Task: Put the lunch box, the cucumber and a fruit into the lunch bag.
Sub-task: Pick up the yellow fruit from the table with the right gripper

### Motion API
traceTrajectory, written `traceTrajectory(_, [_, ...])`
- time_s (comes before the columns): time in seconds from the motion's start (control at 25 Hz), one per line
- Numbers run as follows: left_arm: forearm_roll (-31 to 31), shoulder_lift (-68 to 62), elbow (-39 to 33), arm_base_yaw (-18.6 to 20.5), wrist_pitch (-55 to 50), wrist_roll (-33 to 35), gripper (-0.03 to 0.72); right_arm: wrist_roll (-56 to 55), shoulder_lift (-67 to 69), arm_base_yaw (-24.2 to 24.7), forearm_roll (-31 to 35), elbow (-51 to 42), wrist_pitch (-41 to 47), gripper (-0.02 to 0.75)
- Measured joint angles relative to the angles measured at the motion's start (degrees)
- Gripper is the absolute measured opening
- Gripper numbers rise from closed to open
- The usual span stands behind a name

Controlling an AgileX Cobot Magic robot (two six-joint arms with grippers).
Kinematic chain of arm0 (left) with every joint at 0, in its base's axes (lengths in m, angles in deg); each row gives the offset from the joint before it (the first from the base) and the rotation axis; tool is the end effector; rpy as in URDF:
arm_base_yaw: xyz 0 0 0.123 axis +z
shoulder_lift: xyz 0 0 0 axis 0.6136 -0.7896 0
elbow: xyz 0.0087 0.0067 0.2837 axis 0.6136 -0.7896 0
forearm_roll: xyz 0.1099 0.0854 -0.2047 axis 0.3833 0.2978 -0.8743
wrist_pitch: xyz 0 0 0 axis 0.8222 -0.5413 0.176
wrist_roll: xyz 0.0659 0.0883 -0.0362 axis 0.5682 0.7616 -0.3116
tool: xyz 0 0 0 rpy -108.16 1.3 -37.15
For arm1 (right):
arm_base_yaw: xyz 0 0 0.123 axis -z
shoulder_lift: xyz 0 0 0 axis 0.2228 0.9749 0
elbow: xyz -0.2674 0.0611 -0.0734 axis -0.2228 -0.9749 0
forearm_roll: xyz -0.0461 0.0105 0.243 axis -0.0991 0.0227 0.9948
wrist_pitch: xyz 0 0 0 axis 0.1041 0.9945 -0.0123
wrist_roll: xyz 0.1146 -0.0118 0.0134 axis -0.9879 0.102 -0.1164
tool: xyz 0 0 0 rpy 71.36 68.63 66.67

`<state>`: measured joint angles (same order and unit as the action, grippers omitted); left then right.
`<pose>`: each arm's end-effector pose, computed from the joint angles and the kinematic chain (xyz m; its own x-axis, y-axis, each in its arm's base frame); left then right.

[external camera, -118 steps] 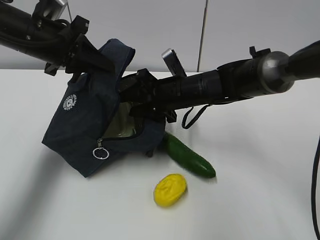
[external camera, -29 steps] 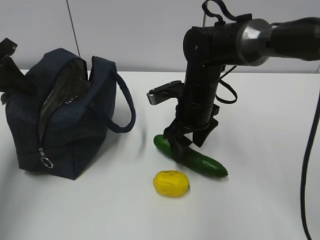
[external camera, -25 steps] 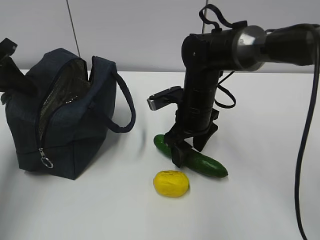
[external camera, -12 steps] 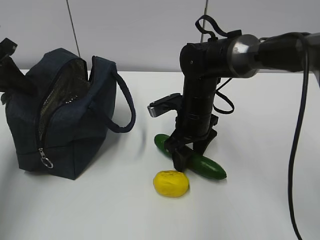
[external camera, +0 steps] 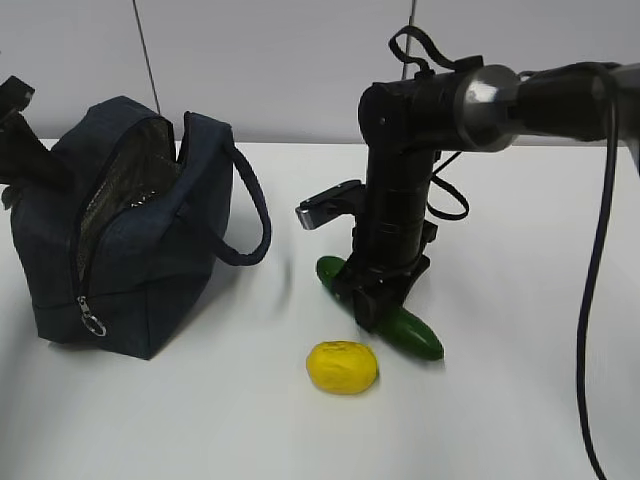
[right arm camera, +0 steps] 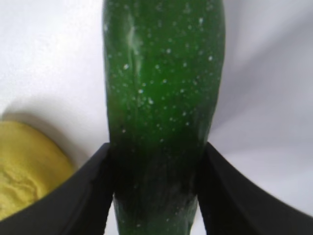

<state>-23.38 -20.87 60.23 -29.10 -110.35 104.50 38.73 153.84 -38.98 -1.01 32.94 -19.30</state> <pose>0.3716 -0.0183 0.2268 -0.9695 -0.0847 -0.2299 0.0775 0.7843 -0.6155 0.3874 0.2023 0.1106 -0.7457 -0.6640 0.0541 -0.6559 0.7460 0.1154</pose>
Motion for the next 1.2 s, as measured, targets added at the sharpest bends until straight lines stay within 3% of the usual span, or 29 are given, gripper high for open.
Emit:
traceTrajectory(0.48, [1.1, 0.0, 0.0, 0.0, 0.2, 0.0, -0.006, -6.3, -1.9, 0.0, -0.6, 7.0, 0.0, 0.386])
traceTrajectory(0.6, [1.7, 0.0, 0.0, 0.0, 0.8, 0.0, -0.006, -7.5, -3.9, 0.0, 2.1, 7.0, 0.1, 0.384])
traceTrajectory(1.2, [2.0, 0.0, 0.0, 0.0, 1.4, 0.0, -0.006, -7.6, -8.2, 0.0, 35.1, 16.8, 0.4, 0.382])
